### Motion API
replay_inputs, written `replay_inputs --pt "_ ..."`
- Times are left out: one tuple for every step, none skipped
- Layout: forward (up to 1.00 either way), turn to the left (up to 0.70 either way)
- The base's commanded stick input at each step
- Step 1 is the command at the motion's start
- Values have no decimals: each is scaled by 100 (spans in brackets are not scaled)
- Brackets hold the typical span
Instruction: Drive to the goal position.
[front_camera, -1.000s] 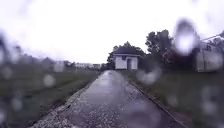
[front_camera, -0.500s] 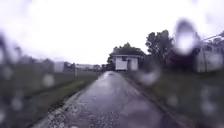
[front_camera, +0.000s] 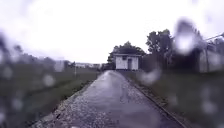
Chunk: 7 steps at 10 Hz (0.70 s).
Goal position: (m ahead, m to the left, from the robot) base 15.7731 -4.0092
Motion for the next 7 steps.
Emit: replay_inputs --pt "70 0" --pt "69 0" --pt "69 0" --pt "69 0" --pt "69 0" --pt "68 0" --pt "69 0"
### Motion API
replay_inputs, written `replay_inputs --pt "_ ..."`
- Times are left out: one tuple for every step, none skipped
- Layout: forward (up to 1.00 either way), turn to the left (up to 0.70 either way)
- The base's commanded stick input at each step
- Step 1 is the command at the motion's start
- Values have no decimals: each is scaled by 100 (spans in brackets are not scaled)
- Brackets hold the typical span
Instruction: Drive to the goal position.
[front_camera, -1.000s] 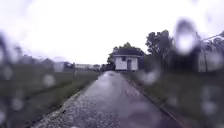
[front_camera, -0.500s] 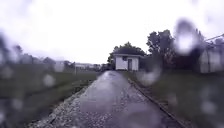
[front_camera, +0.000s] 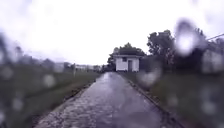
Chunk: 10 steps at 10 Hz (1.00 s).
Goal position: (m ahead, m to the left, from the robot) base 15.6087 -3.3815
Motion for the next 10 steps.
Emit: replay_inputs --pt "68 -14" --pt "68 -14" --pt "68 -14" --pt "68 0" --pt "68 0" --pt "68 0" --pt "68 0" --pt "68 0" --pt "68 0" --pt "68 0"
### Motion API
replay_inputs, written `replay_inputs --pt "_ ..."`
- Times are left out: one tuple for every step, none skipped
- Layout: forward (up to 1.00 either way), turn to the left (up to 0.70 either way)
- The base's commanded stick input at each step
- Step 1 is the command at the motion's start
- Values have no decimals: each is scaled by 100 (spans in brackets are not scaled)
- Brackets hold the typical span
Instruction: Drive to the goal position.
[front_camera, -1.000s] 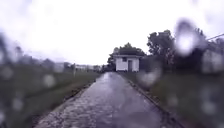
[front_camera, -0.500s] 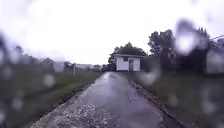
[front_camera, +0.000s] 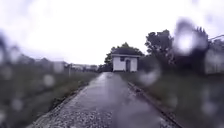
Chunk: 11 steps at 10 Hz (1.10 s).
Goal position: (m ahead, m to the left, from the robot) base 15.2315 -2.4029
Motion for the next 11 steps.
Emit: replay_inputs --pt "68 0" --pt "69 0" --pt "70 0" --pt "68 0" --pt "68 10" --pt "68 14" --pt "68 0" --pt "68 0" --pt "68 0" --pt "68 0" --pt "68 0"
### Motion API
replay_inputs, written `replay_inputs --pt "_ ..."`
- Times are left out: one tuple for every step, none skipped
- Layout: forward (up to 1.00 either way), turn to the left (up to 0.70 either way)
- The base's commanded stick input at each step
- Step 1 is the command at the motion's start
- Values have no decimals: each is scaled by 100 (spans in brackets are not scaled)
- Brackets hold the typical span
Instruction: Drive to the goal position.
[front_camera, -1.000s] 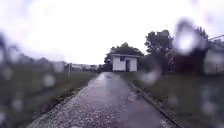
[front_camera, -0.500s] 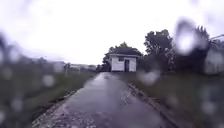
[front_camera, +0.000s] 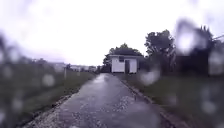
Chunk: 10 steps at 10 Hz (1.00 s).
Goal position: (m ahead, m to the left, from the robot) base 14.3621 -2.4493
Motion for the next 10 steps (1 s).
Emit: replay_inputs --pt "68 0" --pt "68 0" --pt "68 0" --pt "69 0" --pt "70 0" --pt "69 0" --pt "68 0" --pt "69 0" --pt "70 0" --pt "69 0"
